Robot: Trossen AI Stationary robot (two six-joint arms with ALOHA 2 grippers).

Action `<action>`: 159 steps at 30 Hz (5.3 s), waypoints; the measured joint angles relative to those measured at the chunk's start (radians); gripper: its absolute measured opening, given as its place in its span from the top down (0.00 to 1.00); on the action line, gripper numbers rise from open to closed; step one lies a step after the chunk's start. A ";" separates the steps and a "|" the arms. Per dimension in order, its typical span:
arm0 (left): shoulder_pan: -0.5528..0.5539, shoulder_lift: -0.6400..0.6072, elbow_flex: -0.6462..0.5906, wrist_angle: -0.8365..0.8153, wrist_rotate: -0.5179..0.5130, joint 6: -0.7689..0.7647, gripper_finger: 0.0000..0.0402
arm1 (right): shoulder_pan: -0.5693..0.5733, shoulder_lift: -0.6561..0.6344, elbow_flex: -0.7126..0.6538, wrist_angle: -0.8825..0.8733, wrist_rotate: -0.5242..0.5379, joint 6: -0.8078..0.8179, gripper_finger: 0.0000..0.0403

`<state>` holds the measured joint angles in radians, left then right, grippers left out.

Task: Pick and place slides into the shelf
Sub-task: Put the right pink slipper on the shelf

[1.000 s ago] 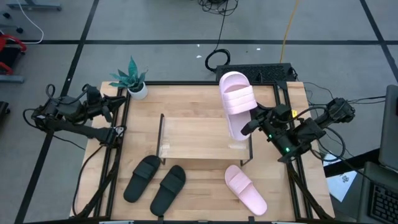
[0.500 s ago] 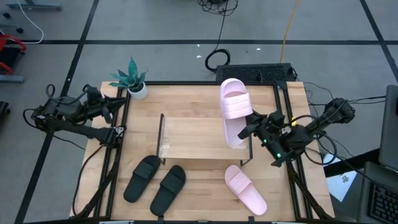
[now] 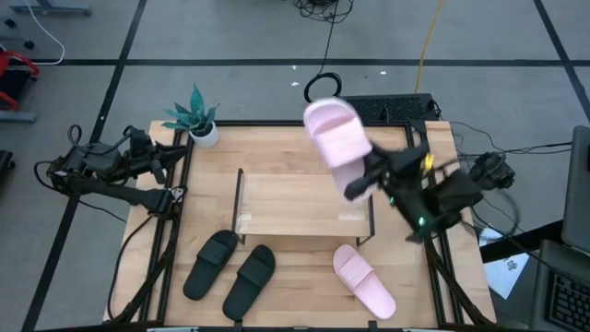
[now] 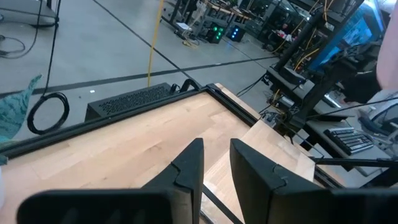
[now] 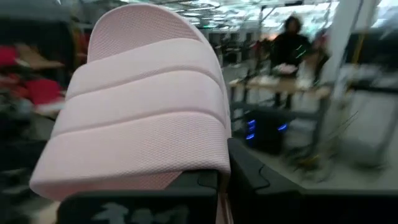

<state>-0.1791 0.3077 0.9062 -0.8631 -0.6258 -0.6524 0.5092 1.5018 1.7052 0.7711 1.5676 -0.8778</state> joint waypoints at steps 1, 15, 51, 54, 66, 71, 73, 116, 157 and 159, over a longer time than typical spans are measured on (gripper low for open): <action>0.000 0.000 0.000 0.000 0.001 -0.015 0.81 | -0.017 0.011 0.070 -0.116 0.001 0.008 1.00; 0.000 0.000 0.000 0.000 -0.002 -0.049 0.81 | -0.237 0.093 0.464 -0.363 0.003 0.002 1.00; 0.000 0.000 0.000 0.000 -0.003 -0.059 0.81 | -0.413 -0.096 0.324 -0.272 0.004 -0.014 1.00; 0.000 0.000 0.000 0.000 -0.007 -0.059 0.81 | -0.412 -0.120 0.323 -0.343 0.003 -0.017 1.00; 0.000 0.000 0.000 0.012 -0.048 -0.090 0.81 | -0.463 -0.124 0.324 -0.558 -0.052 -0.048 1.00; 0.000 0.000 0.000 0.059 -0.088 -0.086 0.81 | -0.576 -0.071 0.324 -0.594 -0.136 -0.112 1.00; 0.000 0.000 0.000 0.060 -0.088 -0.087 0.81 | -0.614 -0.047 0.324 -0.598 -0.178 -0.188 1.00; 0.000 0.000 0.000 0.061 -0.222 -0.192 0.81 | -0.727 0.018 0.011 -0.671 -0.094 0.193 1.00; 0.000 0.000 0.000 0.061 -0.238 -0.376 0.81 | -0.078 0.067 -0.210 0.081 0.004 0.508 1.00; 0.000 0.000 0.000 0.061 -0.236 -0.375 0.81 | -0.063 0.074 -0.210 0.099 0.003 0.513 1.00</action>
<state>-0.1791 0.3077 0.9062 -0.8024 -0.8616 -1.0271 0.4465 1.5761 1.4948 0.8698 1.5711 -0.3643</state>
